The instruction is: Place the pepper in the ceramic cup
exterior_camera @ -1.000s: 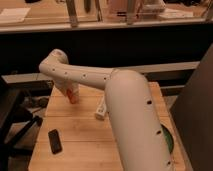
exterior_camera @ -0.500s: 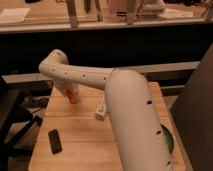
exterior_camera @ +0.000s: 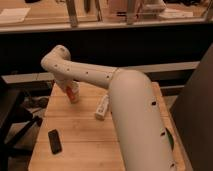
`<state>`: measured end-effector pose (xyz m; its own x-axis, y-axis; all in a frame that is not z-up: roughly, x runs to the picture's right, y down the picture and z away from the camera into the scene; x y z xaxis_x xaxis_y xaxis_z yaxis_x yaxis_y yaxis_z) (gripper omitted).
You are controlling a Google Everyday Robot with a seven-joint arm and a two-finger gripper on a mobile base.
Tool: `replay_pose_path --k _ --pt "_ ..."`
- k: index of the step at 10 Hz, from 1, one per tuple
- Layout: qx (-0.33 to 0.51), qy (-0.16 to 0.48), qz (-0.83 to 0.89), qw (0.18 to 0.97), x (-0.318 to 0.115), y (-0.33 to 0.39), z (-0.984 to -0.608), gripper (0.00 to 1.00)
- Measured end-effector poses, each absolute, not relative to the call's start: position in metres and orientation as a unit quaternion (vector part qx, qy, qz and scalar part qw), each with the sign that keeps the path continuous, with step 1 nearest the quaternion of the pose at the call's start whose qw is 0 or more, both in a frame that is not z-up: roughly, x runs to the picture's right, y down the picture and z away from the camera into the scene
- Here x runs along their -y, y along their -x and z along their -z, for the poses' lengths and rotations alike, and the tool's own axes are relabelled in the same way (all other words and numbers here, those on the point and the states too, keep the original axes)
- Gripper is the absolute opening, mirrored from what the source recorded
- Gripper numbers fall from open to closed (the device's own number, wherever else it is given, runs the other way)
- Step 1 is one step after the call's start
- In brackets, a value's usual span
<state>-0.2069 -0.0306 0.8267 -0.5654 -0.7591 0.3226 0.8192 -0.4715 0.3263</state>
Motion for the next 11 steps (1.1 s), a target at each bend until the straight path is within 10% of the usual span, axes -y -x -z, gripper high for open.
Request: replay_pose_path --k 6,11 --pt "0.221 -0.128 0.838 0.482 0.103 0.211 -0.824 0.03" --pt "0.222 -0.163 0.846 0.457 0.090 0.216 -0.845 0.45"
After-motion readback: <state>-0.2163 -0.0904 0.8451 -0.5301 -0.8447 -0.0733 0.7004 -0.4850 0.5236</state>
